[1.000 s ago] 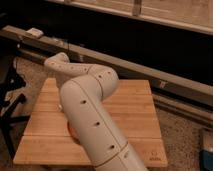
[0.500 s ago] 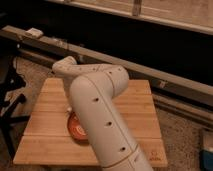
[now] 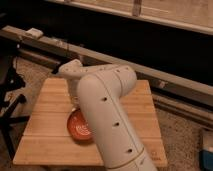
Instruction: Place the bottle in the ceramic bowl
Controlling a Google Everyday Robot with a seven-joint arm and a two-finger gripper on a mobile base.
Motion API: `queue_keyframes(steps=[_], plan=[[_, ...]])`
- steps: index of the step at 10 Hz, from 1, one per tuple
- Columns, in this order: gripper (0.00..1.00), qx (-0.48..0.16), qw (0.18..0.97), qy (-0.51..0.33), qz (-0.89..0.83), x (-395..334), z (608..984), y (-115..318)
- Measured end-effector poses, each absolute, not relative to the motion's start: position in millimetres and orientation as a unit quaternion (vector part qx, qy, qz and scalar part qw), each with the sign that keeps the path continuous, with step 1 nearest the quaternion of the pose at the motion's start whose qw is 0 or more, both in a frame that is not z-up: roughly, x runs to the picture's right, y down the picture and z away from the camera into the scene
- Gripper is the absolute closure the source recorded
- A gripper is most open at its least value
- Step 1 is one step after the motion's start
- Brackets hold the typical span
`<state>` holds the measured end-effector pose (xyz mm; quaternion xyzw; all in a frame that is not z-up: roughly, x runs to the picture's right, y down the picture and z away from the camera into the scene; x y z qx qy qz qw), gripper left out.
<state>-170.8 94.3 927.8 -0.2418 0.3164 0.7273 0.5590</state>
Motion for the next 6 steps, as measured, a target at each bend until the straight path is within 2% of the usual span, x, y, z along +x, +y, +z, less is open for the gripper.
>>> queue_keyframes(steps=[4, 5, 6], plan=[[0.93, -0.239, 0.568, 0.259, 0.744, -181, 909, 67], [1.0, -0.239, 0.576, 0.239, 0.744, -189, 898, 54], [1.0, -0.238, 0.585, 0.224, 0.742, -193, 889, 45]])
